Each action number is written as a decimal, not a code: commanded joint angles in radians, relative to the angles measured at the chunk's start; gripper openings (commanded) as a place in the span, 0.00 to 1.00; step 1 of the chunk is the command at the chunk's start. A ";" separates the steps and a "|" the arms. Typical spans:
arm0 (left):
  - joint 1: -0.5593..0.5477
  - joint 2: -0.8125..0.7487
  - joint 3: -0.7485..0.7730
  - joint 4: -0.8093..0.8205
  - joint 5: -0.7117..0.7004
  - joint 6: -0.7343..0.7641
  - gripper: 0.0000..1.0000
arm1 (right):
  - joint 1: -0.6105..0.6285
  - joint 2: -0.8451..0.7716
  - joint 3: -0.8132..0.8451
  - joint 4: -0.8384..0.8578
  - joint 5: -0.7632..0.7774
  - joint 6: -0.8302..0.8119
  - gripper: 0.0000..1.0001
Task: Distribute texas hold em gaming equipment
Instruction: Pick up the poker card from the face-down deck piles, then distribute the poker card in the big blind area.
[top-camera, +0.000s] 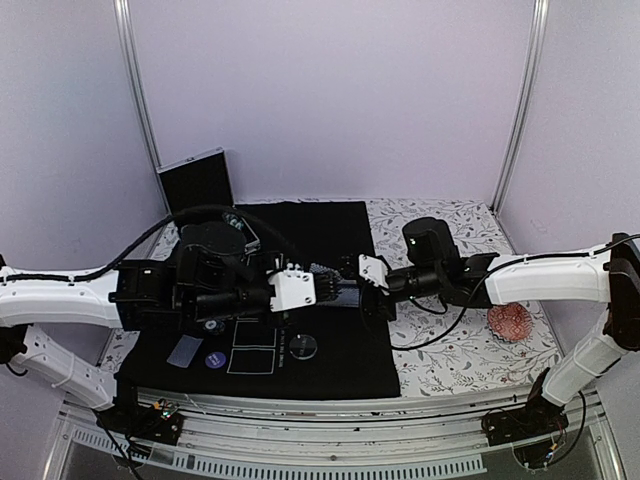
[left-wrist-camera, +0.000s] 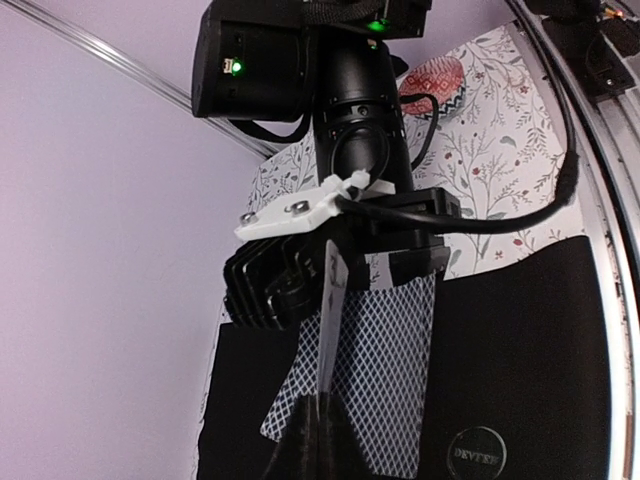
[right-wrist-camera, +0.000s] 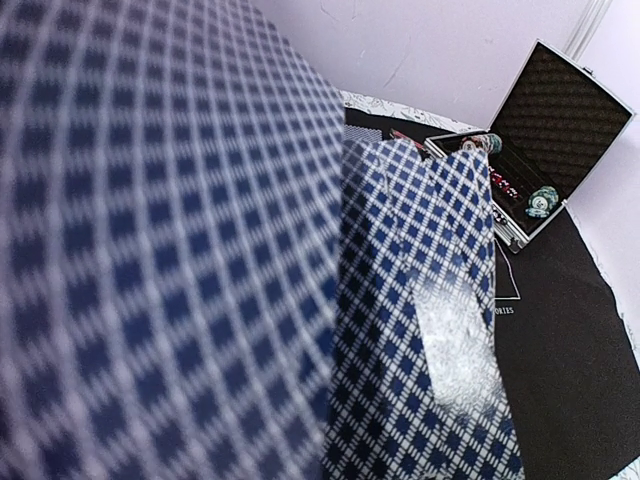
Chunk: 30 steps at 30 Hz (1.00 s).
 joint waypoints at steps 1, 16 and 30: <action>0.008 -0.048 -0.018 0.006 -0.003 -0.019 0.00 | -0.013 -0.029 0.018 0.009 -0.026 0.012 0.36; 0.011 -0.191 0.028 -0.094 -0.052 -0.255 0.00 | -0.034 -0.033 0.019 0.014 -0.034 0.017 0.36; 0.471 -0.082 0.068 -0.503 -0.410 -0.775 0.00 | -0.036 -0.042 0.027 0.014 -0.047 0.012 0.36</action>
